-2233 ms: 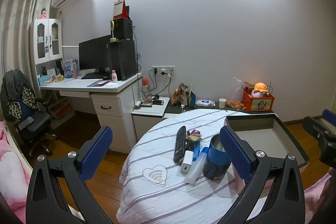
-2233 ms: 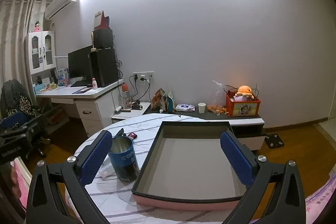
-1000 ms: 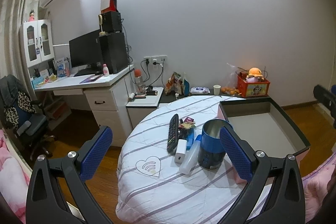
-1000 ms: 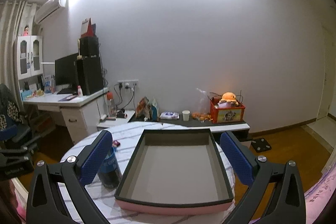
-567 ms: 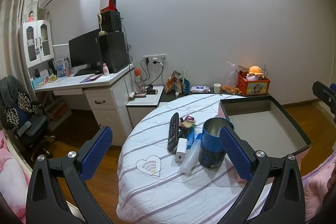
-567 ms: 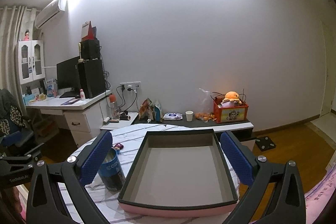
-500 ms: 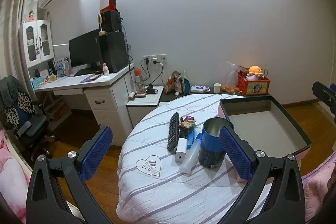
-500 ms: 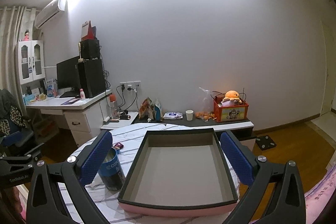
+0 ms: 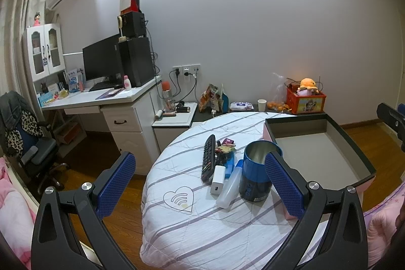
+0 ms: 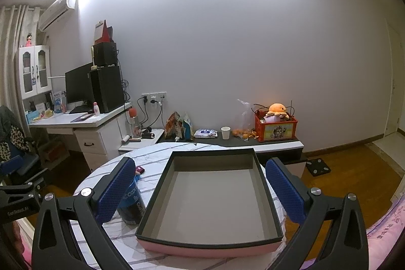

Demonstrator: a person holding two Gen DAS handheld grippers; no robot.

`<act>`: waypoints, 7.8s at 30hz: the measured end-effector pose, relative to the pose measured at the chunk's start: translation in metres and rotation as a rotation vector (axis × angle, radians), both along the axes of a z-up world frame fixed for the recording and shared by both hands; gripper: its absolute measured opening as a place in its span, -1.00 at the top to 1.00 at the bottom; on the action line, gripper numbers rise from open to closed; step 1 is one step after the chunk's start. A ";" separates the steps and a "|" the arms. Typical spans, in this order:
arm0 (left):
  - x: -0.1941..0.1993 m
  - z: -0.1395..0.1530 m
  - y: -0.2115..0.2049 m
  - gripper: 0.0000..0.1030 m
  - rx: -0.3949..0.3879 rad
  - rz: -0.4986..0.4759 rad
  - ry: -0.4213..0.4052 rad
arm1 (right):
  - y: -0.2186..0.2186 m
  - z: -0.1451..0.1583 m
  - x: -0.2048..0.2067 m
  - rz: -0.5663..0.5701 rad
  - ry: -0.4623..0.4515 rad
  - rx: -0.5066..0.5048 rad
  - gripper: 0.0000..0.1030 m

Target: Organize rigid objects

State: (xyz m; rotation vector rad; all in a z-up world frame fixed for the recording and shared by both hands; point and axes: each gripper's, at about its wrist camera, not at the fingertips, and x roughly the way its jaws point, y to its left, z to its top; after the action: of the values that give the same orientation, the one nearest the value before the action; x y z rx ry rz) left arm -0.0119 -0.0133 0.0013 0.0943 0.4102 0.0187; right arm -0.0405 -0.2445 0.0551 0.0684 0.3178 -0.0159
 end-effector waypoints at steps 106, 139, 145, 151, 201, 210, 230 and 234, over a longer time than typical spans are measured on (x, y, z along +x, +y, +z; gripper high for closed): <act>0.122 -0.079 -0.065 -0.32 -0.080 -0.227 0.295 | -0.111 -0.125 0.111 0.088 0.597 -0.104 0.76; 0.204 -0.077 -0.186 -0.32 -0.090 -0.415 0.375 | -0.112 -0.125 0.111 0.098 0.594 -0.090 0.68; 0.220 -0.089 -0.192 -0.32 -0.113 -0.399 0.450 | -0.111 -0.133 0.111 0.093 0.605 -0.075 0.68; 0.222 -0.092 -0.197 -0.33 -0.066 -0.377 0.466 | -0.109 -0.131 0.112 0.088 0.609 -0.087 0.68; 0.061 -0.050 0.032 -0.99 -0.127 0.012 0.203 | -0.104 -0.112 0.098 -0.013 0.661 -0.042 0.84; 0.056 -0.058 0.052 -0.99 -0.100 0.071 0.213 | -0.098 -0.111 0.091 -0.085 0.632 -0.046 0.87; 0.074 -0.069 0.062 -0.99 -0.080 0.074 0.269 | -0.100 -0.112 0.083 -0.107 0.609 0.017 0.87; 0.079 -0.076 0.057 -0.99 -0.081 0.021 0.289 | -0.101 -0.111 0.083 -0.102 0.614 0.015 0.86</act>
State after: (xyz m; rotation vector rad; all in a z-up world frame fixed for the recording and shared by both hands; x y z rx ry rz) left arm 0.0667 0.0435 -0.0746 0.0121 0.6998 0.0092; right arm 0.0428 -0.3457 -0.0555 0.0934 0.9276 -0.1372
